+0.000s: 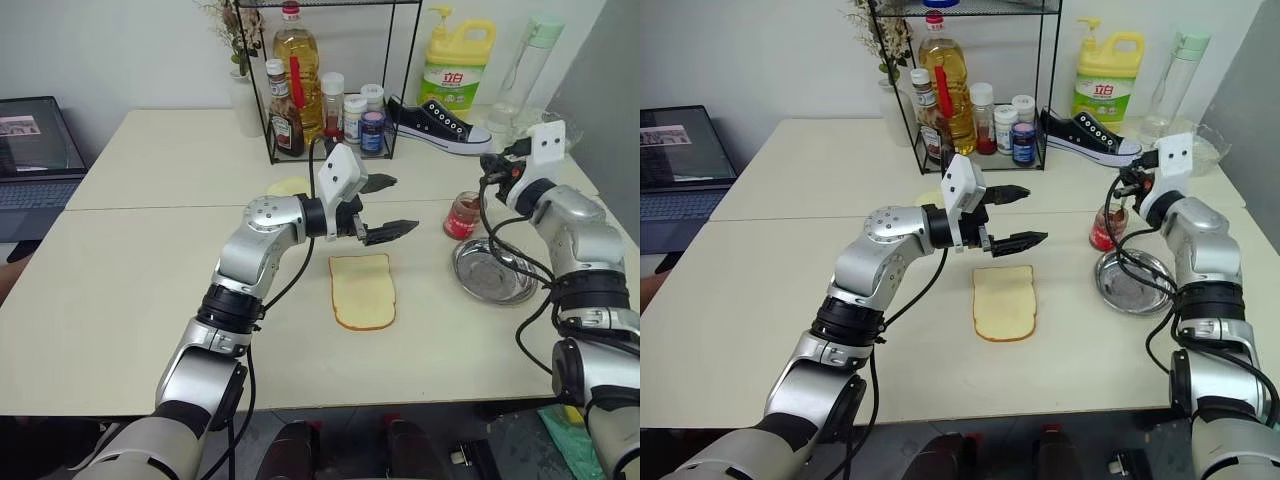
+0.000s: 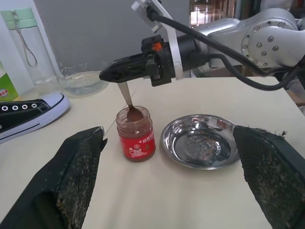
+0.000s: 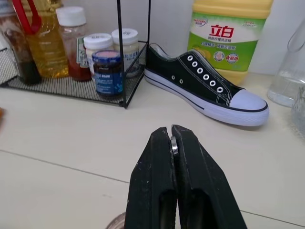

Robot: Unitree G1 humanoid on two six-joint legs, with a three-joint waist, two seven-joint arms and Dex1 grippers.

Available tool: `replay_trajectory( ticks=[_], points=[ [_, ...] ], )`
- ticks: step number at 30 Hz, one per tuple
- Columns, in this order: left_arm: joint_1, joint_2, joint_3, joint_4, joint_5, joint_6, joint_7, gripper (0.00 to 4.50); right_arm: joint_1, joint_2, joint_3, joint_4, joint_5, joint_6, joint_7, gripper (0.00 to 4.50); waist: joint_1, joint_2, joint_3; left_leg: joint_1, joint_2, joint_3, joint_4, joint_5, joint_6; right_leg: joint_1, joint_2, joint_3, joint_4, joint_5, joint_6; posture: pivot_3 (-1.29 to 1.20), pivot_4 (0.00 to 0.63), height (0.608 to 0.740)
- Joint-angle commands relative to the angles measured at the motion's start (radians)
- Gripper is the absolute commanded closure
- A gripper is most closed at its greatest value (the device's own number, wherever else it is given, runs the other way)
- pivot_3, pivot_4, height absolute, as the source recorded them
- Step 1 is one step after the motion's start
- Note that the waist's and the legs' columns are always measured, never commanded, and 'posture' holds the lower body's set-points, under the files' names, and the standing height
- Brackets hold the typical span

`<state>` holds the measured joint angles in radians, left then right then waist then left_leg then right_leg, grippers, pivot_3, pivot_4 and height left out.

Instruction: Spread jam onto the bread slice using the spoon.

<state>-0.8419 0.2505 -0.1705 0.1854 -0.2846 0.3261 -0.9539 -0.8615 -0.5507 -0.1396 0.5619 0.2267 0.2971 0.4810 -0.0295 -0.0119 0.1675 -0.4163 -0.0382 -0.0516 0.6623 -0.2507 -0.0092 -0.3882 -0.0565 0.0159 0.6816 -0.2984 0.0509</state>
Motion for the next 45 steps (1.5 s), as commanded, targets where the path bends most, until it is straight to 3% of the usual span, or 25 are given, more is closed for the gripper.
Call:
replay_trajectory(
  ticks=[1,21,45],
  points=[
    [-0.027,0.005,0.01,-0.042,-0.009,-0.005,-0.005,0.0,0.008,0.004,-0.004,-0.009,-0.019,-0.052,0.006,4.48,0.0,0.0,0.0,0.0,0.0,0.0,0.0,0.0,-0.001,0.0,0.0,0.0,0.0,0.0,0.0,0.0,0.15,0.74],
    [-0.037,0.0,0.009,-0.023,-0.003,-0.016,-0.014,0.0,-0.049,0.071,-0.19,-0.014,0.154,0.132,-0.089,4.48,0.0,0.0,0.0,0.0,0.0,0.0,0.0,0.001,-0.002,0.0,0.0,0.0,0.0,0.0,0.0,0.0,0.15,0.74],
    [-0.05,-0.01,0.002,-0.004,-0.003,-0.029,-0.03,0.0,-0.075,0.039,-0.301,-0.088,0.261,0.26,-0.176,4.48,0.0,0.0,0.0,0.0,0.0,0.0,0.0,-0.001,0.001,0.0,0.0,0.0,0.0,0.0,0.0,0.0,0.15,0.74]
  ],
)
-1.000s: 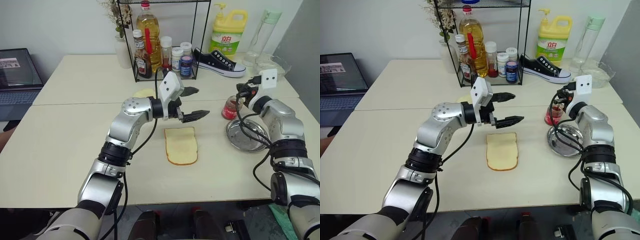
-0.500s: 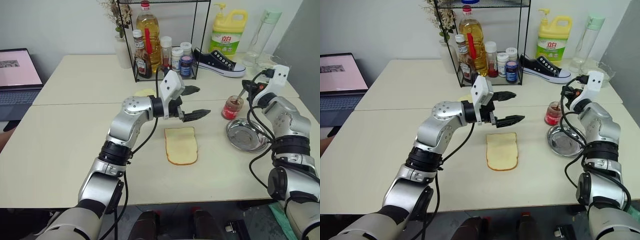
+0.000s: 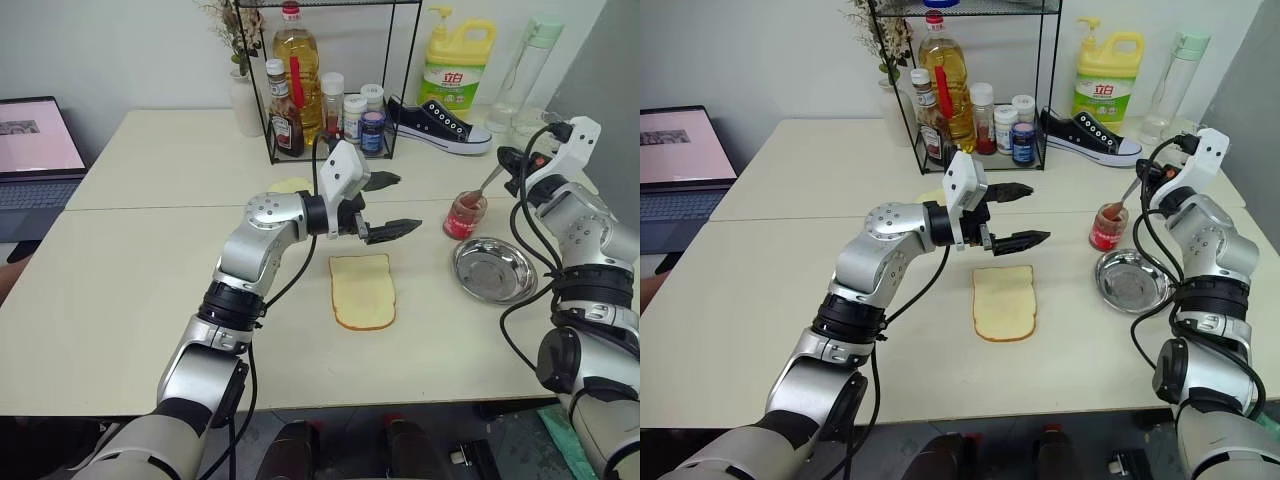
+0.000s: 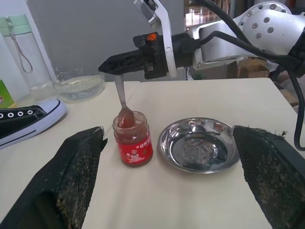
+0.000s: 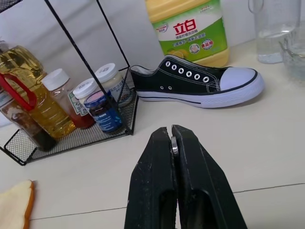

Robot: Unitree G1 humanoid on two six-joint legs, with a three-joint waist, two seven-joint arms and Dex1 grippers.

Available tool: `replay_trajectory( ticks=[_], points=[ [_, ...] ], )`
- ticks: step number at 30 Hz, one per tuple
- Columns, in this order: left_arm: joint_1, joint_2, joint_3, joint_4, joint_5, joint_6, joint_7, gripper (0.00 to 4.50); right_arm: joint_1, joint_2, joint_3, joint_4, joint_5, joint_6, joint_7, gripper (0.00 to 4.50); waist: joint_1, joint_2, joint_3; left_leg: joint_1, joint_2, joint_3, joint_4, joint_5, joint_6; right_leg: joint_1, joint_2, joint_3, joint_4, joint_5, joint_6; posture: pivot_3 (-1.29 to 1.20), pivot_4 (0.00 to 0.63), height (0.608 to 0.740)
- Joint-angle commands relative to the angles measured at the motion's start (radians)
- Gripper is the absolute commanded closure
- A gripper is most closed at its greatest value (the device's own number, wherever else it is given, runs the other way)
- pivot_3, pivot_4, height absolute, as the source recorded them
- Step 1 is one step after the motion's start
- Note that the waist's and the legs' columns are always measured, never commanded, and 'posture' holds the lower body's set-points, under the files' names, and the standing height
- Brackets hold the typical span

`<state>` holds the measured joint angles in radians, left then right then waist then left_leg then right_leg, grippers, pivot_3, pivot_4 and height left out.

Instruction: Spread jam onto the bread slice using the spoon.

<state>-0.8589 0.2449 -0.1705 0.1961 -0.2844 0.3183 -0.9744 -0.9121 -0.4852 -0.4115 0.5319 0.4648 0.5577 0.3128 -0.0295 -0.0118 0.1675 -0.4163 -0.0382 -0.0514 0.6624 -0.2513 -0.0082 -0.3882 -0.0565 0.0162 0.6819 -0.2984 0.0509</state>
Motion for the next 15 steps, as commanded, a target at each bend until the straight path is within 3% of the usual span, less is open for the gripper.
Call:
replay_trajectory(
  ticks=[1,11,15],
  points=[
    [-0.033,-0.004,0.001,-0.014,-0.003,-0.022,-0.011,0.0,-0.023,-0.029,-0.033,-0.061,0.025,0.001,-0.01,4.48,0.0,0.0,0.0,0.0,0.0,0.0,0.0,0.0,0.0,0.0,0.0,0.0,0.0,0.0,0.0,0.0,0.15,0.74],
    [-0.036,-0.006,0.003,-0.01,-0.001,-0.023,-0.022,0.0,-0.022,-0.036,-0.115,-0.083,0.09,0.036,-0.079,4.48,0.0,0.0,0.0,0.0,0.0,0.0,0.0,0.0,0.0,0.0,0.0,0.0,0.0,0.0,0.0,0.0,0.15,0.74],
    [-0.035,0.011,0.016,-0.009,-0.013,-0.015,-0.038,0.0,-0.051,-0.003,-0.229,-0.094,0.203,0.082,-0.173,4.48,0.001,0.0,0.0,0.0,0.0,0.0,0.0,0.0,0.0,0.0,0.0,0.0,0.0,0.0,0.0,0.0,0.15,0.74]
  ],
)
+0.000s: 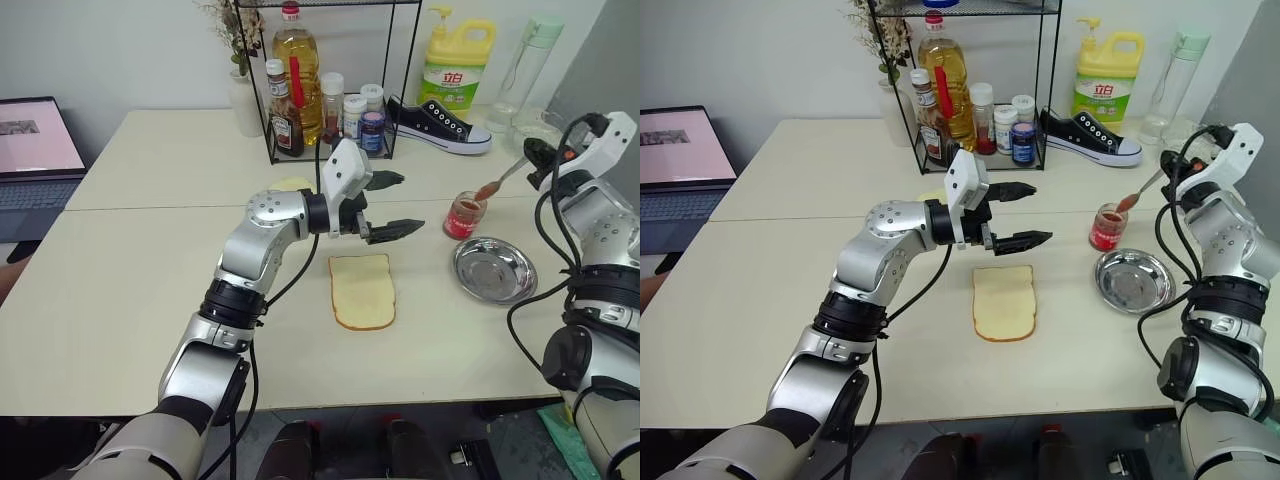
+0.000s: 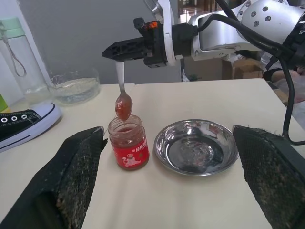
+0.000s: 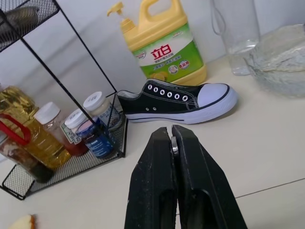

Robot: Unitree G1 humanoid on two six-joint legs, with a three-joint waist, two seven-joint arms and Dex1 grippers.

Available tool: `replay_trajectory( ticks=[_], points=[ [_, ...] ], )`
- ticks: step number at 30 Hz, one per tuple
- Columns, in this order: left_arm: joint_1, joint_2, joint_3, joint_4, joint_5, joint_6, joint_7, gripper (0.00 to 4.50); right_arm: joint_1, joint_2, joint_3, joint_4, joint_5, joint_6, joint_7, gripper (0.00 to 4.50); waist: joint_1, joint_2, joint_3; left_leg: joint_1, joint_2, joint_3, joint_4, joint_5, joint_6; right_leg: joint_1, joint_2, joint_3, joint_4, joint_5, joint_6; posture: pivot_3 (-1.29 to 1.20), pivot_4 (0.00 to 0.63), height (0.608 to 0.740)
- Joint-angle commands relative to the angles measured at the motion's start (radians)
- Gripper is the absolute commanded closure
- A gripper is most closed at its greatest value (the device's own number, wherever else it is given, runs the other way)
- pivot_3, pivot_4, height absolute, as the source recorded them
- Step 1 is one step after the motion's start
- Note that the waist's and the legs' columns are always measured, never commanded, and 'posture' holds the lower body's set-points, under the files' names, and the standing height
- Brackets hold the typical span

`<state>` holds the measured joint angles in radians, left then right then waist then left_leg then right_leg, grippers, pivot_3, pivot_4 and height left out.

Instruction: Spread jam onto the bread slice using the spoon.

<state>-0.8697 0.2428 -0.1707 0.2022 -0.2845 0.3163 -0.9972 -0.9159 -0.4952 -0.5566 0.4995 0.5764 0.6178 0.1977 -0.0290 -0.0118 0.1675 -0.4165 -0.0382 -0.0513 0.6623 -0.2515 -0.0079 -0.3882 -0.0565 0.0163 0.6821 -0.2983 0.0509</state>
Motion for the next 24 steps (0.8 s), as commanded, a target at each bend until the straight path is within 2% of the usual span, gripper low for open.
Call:
replay_trajectory(
  ticks=[1,8,11,15,20,24],
  points=[
    [-0.024,0.018,0.019,-0.016,-0.015,-0.011,-0.019,0.0,-0.051,0.014,-0.102,-0.07,0.115,0.034,-0.075,4.48,0.0,0.0,0.0,0.0,0.0,0.0,0.0,0.0,0.0,0.0,0.0,0.0,0.0,0.0,0.0,0.0,0.15,0.74],
    [0.033,0.092,0.046,-0.096,-0.053,0.048,-0.042,0.0,-0.056,0.096,-0.174,-0.244,0.295,0.142,-0.229,4.48,-0.004,0.001,0.0,0.0,0.001,0.0,-0.001,0.0,0.0,0.0,0.0,0.0,0.0,0.0,0.0,0.0,0.15,0.74],
    [0.092,0.149,0.058,-0.167,-0.072,0.093,-0.056,0.0,-0.031,0.156,-0.161,-0.365,0.376,0.2,-0.302,4.48,-0.004,0.001,0.0,0.0,0.001,0.0,-0.001,0.0,0.0,-0.001,0.0,0.001,0.0,0.0,0.0,0.0,0.15,0.74],
    [0.174,0.231,0.084,-0.25,-0.1,0.145,-0.061,0.0,0.029,0.258,-0.12,-0.522,0.469,0.264,-0.405,4.48,-0.006,0.002,-0.001,0.0,0.002,-0.001,-0.001,0.0,0.0,-0.001,0.001,0.001,0.001,0.0,0.0,0.0,0.15,0.74],
    [0.364,0.373,0.17,-0.408,-0.166,0.238,-0.069,0.0,0.15,0.431,-0.004,-0.723,0.597,0.318,-0.535,4.48,-0.008,0.002,-0.001,0.0,0.002,-0.002,-0.001,0.0,0.0,-0.001,0.001,0.002,0.001,0.0,0.0,0.0,0.15,0.74],
    [0.52,0.433,0.232,-0.541,-0.227,0.301,-0.037,0.0,0.248,0.495,0.093,-0.805,0.625,0.324,-0.568,4.48,-0.006,0.004,-0.001,0.0,0.002,-0.003,-0.002,0.0,0.0,-0.002,0.001,0.001,0.001,0.0,-0.001,0.0,0.15,0.74]
  ],
)
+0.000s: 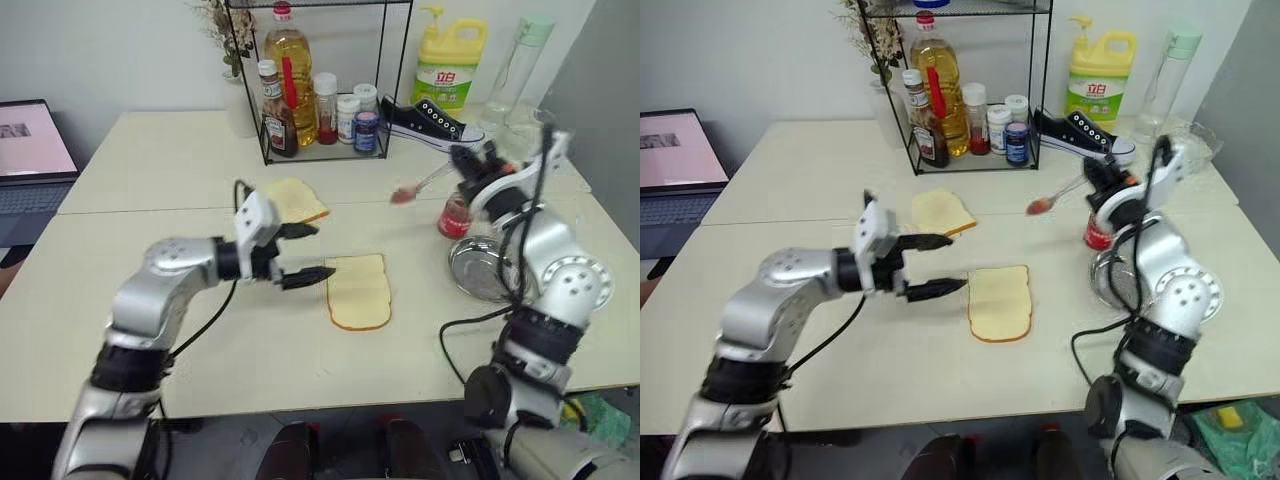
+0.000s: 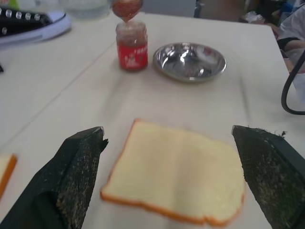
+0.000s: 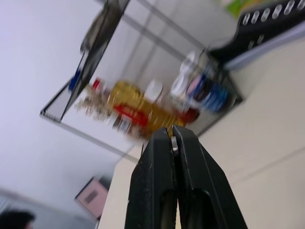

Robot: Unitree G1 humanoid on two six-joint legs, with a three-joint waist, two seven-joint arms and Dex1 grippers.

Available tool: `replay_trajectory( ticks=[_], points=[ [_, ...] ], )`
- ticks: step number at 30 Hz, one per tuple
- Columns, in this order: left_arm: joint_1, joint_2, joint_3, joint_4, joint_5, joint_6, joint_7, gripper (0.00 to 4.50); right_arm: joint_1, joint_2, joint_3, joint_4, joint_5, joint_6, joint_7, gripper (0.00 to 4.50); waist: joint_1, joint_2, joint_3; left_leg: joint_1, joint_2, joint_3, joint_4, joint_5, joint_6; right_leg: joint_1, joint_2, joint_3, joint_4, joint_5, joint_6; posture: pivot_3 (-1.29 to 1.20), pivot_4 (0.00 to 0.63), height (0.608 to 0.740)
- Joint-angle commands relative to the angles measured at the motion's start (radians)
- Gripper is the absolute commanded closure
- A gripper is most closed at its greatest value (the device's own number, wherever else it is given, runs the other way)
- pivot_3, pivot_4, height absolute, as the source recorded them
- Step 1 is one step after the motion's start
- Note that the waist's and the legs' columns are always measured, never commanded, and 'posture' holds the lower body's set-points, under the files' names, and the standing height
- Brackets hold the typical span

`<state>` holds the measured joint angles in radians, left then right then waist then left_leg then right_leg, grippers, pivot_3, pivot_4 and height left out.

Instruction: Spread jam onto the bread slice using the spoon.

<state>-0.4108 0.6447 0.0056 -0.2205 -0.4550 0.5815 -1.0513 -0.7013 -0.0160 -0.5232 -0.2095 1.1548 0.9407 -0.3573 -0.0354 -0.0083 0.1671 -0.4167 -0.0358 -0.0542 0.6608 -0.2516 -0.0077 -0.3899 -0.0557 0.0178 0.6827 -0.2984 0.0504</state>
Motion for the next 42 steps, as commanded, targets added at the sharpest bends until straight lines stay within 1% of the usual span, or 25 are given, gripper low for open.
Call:
replay_trajectory(
  ticks=[1,6,11,14,20,23,26,30,32,35,42],
  points=[
    [0.096,0.04,0.069,-0.148,-0.07,0.049,0.027,0.0,0.055,0.022,0.082,-0.108,0.049,0.001,-0.012,4.48,0.005,0.0,0.0,0.0,0.0,0.0,0.0,0.0,0.0,0.001,-0.001,0.0,0.0,0.0,0.0,0.0,0.15,0.74],
    [0.246,0.056,0.118,-0.252,-0.103,0.075,0.08,0.0,0.146,0.024,0.197,-0.133,0.021,0.0,0.024,4.48,0.007,0.0,0.0,0.001,-0.002,-0.001,0.001,0.0,0.0,0.002,-0.001,-0.001,0.0,0.0,0.0,0.0,0.15,0.74],
    [0.3,0.055,0.118,-0.286,-0.11,0.06,0.118,0.0,0.188,0.002,0.263,-0.128,-0.024,-0.02,0.069,4.48,0.005,0.0,0.0,0.001,-0.001,-0.002,0.0,0.0,0.0,0.001,0.0,-0.001,0.0,0.0,0.0,0.0,0.15,0.74],
    [0.342,0.053,0.108,-0.292,-0.089,0.028,0.129,0.0,0.206,-0.025,0.322,-0.109,-0.099,-0.039,0.128,4.48,0.004,0.001,0.0,0.001,-0.001,-0.001,0.0,0.0,0.0,0.001,0.0,-0.001,0.0,0.0,0.0,0.0,0.15,0.74],
    [0.346,0.059,0.104,-0.276,-0.091,0.012,0.139,0.0,0.232,-0.047,0.405,-0.086,-0.211,-0.082,0.22,4.48,0.005,0.001,0.0,0.001,-0.001,-0.001,0.0,0.0,0.0,0.001,0.0,-0.001,0.0,0.0,0.0,0.0,0.15,0.74],
    [0.362,0.068,0.097,-0.273,-0.077,-0.005,0.135,0.0,0.267,-0.09,0.51,-0.096,-0.321,-0.106,0.298,4.48,0.005,0.0,0.0,0.001,-0.001,-0.001,0.0,0.0,0.0,0.001,0.0,-0.001,0.0,0.0,0.0,0.0,0.15,0.74],
    [0.378,0.074,0.088,-0.281,-0.074,-0.015,0.133,0.0,0.286,-0.123,0.575,-0.081,-0.417,-0.148,0.349,4.48,0.004,0.001,0.0,0.001,-0.001,-0.001,0.0,0.0,0.0,0.001,0.0,-0.001,0.0,0.0,0.0,0.0,0.15,0.74],
    [0.375,0.076,0.086,-0.285,-0.08,-0.012,0.138,0.0,0.292,-0.169,0.631,-0.071,-0.531,-0.193,0.404,4.48,0.007,0.0,-0.001,0.002,-0.001,-0.002,0.0,0.0,0.0,0.002,0.0,-0.002,-0.001,0.0,0.0,0.0,0.15,0.74],
    [0.374,0.077,0.082,-0.285,-0.077,-0.013,0.14,0.0,0.296,-0.182,0.646,-0.064,-0.572,-0.211,0.424,4.48,0.007,0.0,-0.001,0.002,-0.001,-0.002,0.0,0.0,0.0,0.002,0.0,-0.001,-0.001,0.0,0.0,0.0,0.15,0.74],
    [0.379,0.08,0.078,-0.299,-0.085,-0.005,0.142,0.0,0.295,-0.186,0.64,-0.065,-0.595,-0.22,0.44,4.48,0.007,0.0,-0.001,0.002,-0.001,-0.002,0.0,0.0,0.0,0.002,0.0,-0.002,-0.001,0.0,0.0,0.0,0.15,0.74],
    [0.35,0.084,0.064,-0.278,-0.086,-0.003,0.135,0.0,0.226,-0.214,0.578,-0.051,-0.593,-0.197,0.471,4.48,0.01,0.0,-0.001,0.002,-0.002,-0.002,0.0,0.0,0.0,0.002,0.0,-0.002,-0.001,0.0,0.0,0.0,0.15,0.74]
  ],
)
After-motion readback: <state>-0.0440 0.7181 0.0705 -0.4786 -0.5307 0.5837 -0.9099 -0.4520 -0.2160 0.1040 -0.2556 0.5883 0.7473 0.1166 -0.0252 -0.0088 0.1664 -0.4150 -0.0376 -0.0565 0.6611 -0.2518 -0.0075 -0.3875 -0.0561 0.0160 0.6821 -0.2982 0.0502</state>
